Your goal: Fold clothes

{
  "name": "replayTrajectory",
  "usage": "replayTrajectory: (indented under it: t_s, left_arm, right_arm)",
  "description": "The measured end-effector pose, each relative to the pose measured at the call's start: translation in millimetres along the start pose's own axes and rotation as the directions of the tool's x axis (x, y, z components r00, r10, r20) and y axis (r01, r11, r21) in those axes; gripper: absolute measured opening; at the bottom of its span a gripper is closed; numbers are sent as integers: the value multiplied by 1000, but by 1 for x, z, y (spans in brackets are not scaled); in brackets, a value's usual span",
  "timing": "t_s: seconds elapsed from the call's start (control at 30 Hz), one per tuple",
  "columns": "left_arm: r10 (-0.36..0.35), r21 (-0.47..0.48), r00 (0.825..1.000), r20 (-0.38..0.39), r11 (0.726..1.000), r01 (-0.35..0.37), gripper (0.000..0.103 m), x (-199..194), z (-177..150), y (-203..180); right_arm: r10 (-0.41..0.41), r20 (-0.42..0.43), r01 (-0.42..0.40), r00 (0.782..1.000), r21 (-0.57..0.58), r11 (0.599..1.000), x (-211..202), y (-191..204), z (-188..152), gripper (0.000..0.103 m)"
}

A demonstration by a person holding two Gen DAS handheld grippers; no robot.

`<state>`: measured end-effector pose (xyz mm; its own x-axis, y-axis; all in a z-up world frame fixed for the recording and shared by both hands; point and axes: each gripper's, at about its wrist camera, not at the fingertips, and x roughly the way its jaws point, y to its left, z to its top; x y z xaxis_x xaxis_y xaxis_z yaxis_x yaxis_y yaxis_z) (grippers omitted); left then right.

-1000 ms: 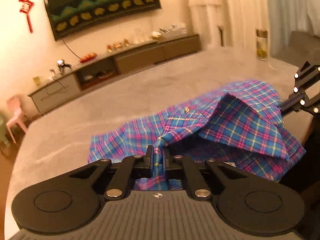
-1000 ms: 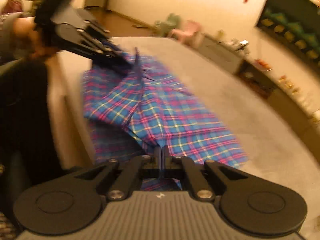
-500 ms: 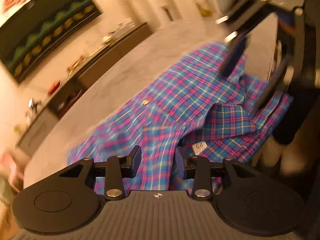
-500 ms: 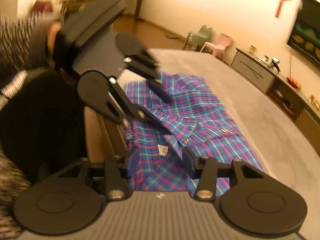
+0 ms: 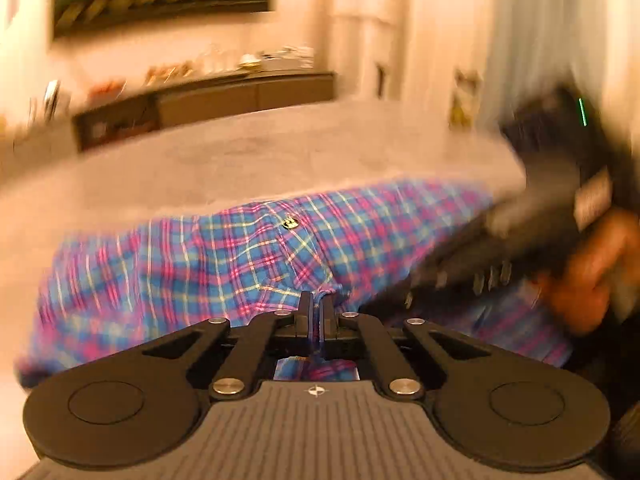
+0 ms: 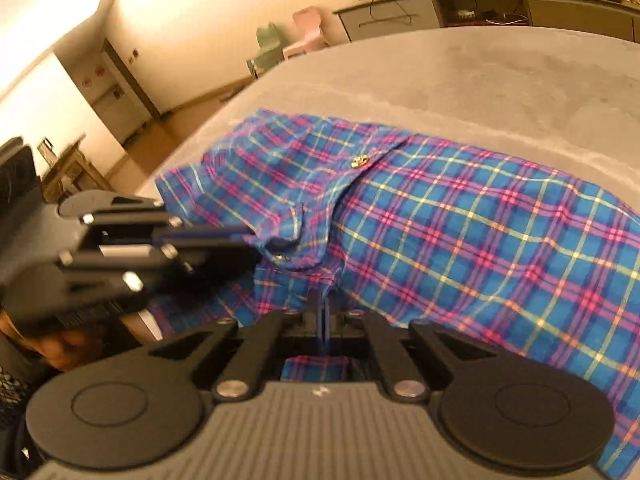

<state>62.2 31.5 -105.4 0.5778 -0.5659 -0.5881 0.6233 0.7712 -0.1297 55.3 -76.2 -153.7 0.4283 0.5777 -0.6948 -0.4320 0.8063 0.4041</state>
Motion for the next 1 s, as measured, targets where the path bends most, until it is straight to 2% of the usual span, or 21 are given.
replayTrajectory:
  t_s: [0.07,0.17,0.2,0.23,0.27,0.3,0.33,0.37,0.43,0.5,0.53,0.57,0.6,0.63,0.67,0.73,0.77,0.83,0.87,0.97,1.0]
  left_arm:
    - [-18,-112,1000,4,993,18,1,0,-3,10]
    - [-32,-199,999,4,979,32,1,2,-4,21]
    - [-18,-150,1000,4,989,18,1,3,-4,17]
    - [10,-46,1000,6,999,-9,1,3,-3,7]
    - [37,58,999,11,998,-37,1,3,-3,-4]
    - [73,179,997,10,981,-73,1,4,-5,-16]
    - [99,295,995,4,951,-96,1,5,-10,-28]
    - [104,367,995,-7,925,-95,1,7,-14,-36]
    - [110,469,993,-35,880,-81,1,11,-20,-46]
    - [143,546,989,-45,832,-95,1,13,-27,-54]
    - [160,580,986,-47,808,-103,1,14,-30,-57]
    - [169,590,985,-44,800,-111,1,11,-31,-58]
    - [173,584,984,-39,803,-118,3,5,-30,-57]
    - [168,574,985,-28,810,-122,3,-3,-29,-57]
    - [155,559,988,-15,820,-120,3,-14,-28,-56]
    - [89,539,995,-43,841,-52,3,-37,-29,-55]
    - [61,549,995,-84,836,-5,3,-41,-33,-54]
    - [37,585,984,-173,808,72,3,-39,-43,-52]
    - [33,588,981,-194,804,89,4,-36,-44,-49]
    - [53,560,979,-198,825,68,5,-22,-30,-31]
    - [85,564,977,-194,825,40,5,-14,-24,-23]
  right_arm:
    - [-44,-23,43,999,-41,998,2,8,-1,1]
    - [-133,-46,126,990,-136,983,1,25,0,1]
    - [-165,-48,154,985,-171,973,1,31,2,1]
    - [-196,-49,182,979,-206,961,1,37,4,2]
    - [-203,-29,192,979,-210,959,-1,41,7,9]
    - [-208,-8,202,978,-213,956,-2,44,11,11]
    - [-207,4,204,978,-201,958,2,43,15,12]
    - [-206,15,205,978,-189,960,7,43,19,11]
    - [-240,-13,234,971,-177,956,19,35,20,5]
    - [-235,-6,229,972,-204,952,26,31,18,3]
    - [-198,0,195,980,-189,962,15,25,21,9]
    - [-161,6,159,987,-174,972,5,19,23,17]
    - [-123,13,124,992,-159,980,-6,13,26,24]
    - [-141,50,147,989,-139,979,-23,1,28,37]
    - [-161,87,170,983,-119,978,-40,-12,31,40]
    - [-213,92,223,973,-114,968,-61,-38,30,38]
    - [-229,94,240,969,-147,959,-61,-45,29,37]
    - [-258,99,274,961,-215,937,-60,-60,26,36]
    - [-259,91,274,962,-260,926,-56,-59,24,38]
    - [-297,47,292,954,-384,876,-31,-51,14,41]
    - [-320,32,308,947,-376,874,-29,-42,11,41]
